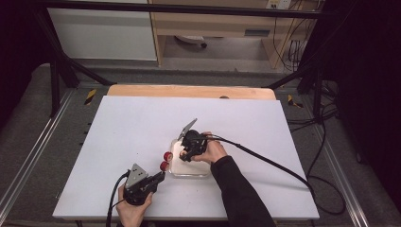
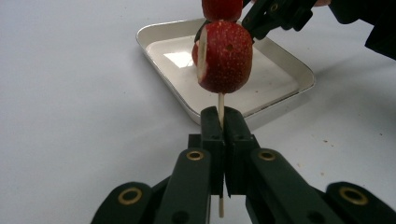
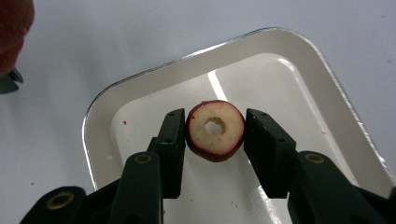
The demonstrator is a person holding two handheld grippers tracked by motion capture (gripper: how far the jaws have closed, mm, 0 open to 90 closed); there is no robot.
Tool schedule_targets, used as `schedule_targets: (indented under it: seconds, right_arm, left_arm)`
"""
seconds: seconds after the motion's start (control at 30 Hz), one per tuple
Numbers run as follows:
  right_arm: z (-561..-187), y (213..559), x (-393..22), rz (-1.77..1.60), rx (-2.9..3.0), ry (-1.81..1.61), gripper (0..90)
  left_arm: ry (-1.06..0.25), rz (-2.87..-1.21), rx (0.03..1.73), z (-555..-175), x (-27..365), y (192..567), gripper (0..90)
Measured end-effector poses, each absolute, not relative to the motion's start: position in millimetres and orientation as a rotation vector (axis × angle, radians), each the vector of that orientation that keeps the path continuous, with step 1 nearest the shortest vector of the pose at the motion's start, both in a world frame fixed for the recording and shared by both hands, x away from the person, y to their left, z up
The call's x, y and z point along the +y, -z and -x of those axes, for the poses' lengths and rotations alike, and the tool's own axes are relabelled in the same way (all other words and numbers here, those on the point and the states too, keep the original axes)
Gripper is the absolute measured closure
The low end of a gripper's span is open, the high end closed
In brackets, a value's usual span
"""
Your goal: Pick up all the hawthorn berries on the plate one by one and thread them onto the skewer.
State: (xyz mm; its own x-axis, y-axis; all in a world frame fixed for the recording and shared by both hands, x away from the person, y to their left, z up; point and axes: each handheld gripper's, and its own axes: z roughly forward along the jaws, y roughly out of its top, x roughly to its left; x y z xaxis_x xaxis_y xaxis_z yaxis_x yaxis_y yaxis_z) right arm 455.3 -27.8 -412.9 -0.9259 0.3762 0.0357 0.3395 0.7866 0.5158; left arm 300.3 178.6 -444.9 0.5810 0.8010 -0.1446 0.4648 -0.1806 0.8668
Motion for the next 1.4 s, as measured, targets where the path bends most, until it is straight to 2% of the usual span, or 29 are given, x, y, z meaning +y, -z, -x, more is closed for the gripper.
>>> schedule_targets:
  seconds: [0.53, 1.03, 1.4]
  right_arm:
    - [-442.8, 376.8, -71.3, -1.086, 2.594, -1.238, 59.7]
    - [-415.7, 382.3, -116.3, -1.371, 2.210, -1.736, 59.7]
    - [-406.8, 388.0, -122.5, -1.447, 2.004, -1.912, 59.7]
  left_arm:
    - [-0.419, -1.796, 0.999, -296.1, 165.6, 443.1, 88.2]
    - [-0.378, -1.803, 0.958, -292.8, 133.8, 444.9, 88.2]
    - [-0.365, -1.777, 0.984, -292.7, 109.1, 447.0, 88.2]
